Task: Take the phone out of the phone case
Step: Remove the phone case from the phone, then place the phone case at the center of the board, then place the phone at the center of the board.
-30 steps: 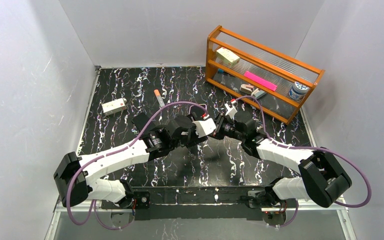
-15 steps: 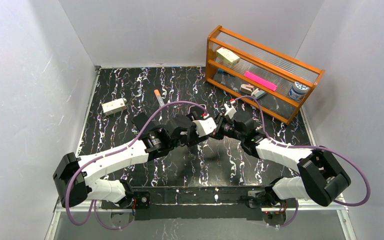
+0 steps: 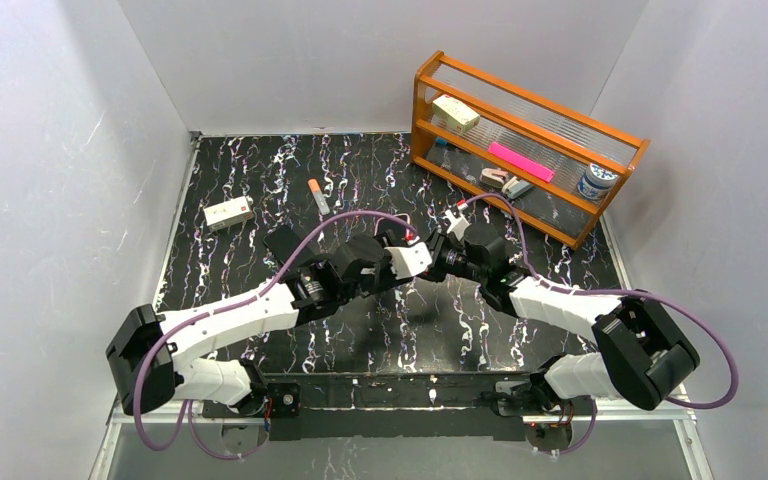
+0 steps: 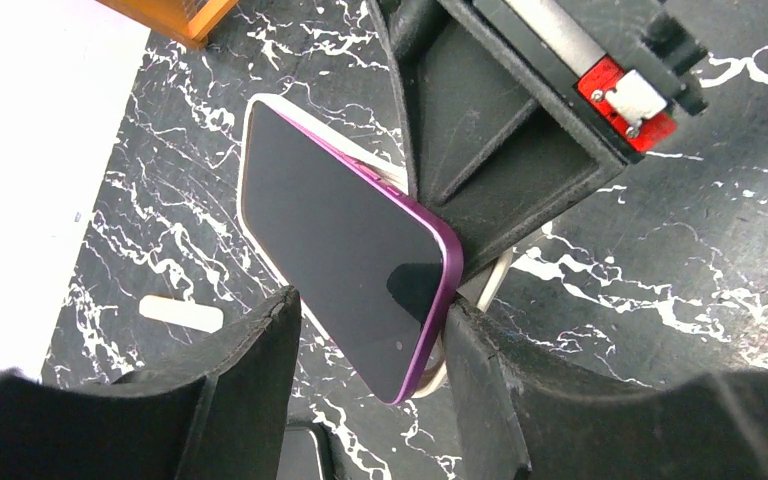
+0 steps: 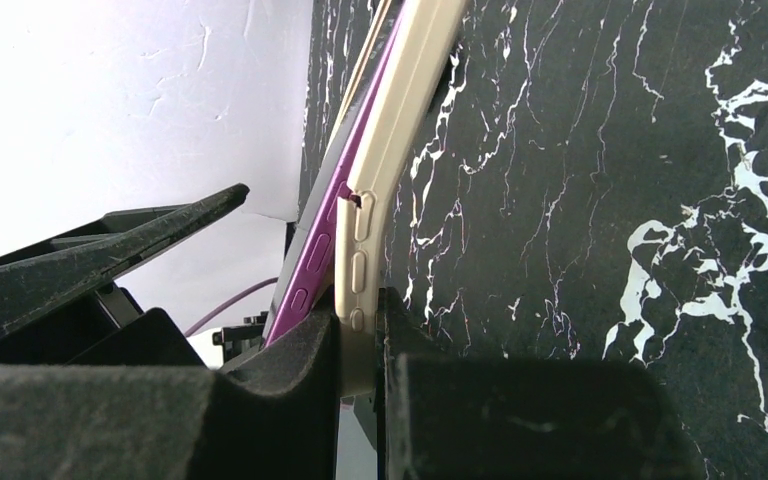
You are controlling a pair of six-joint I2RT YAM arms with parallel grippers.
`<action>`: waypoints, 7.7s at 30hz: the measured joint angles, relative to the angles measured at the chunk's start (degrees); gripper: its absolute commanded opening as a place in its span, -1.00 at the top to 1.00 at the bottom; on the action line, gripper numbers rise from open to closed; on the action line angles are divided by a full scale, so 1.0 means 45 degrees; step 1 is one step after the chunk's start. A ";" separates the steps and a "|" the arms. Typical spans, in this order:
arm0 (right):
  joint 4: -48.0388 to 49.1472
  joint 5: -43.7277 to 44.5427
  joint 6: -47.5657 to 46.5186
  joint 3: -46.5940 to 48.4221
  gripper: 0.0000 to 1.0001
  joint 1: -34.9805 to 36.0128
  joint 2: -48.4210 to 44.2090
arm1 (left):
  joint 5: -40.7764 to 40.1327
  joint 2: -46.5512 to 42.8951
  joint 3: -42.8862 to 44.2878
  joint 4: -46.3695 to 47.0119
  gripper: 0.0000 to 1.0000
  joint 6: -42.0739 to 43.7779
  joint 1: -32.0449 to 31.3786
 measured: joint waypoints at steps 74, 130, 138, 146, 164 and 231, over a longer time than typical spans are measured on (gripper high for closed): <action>-0.2210 0.0860 0.1481 0.2001 0.97 0.0083 0.1574 | -0.2759 0.0675 -0.1846 0.3648 0.23 0.0209 -0.0860; -0.2225 0.0520 0.1229 0.2006 0.97 0.0301 0.2113 | 0.0563 0.0568 -0.1559 0.2841 0.32 -0.0170 0.1438; -0.2220 0.0529 0.1331 0.2025 0.97 0.0389 0.1982 | 0.0588 0.1093 -0.1564 0.3254 0.85 -0.0243 0.1418; -0.2453 0.0816 0.1486 0.2127 0.97 0.0461 0.1899 | 0.0146 0.1132 -0.1598 0.3395 1.00 -0.0311 0.1156; -0.3283 0.0690 0.1195 0.3254 0.97 0.0835 0.2798 | -0.1802 0.0141 -0.1681 0.1938 1.00 -0.0330 0.0505; -0.4425 0.4386 -0.4736 -0.0112 -0.94 -0.3303 -0.1787 | -0.0194 0.7198 -0.0709 0.8733 0.09 0.3779 0.2647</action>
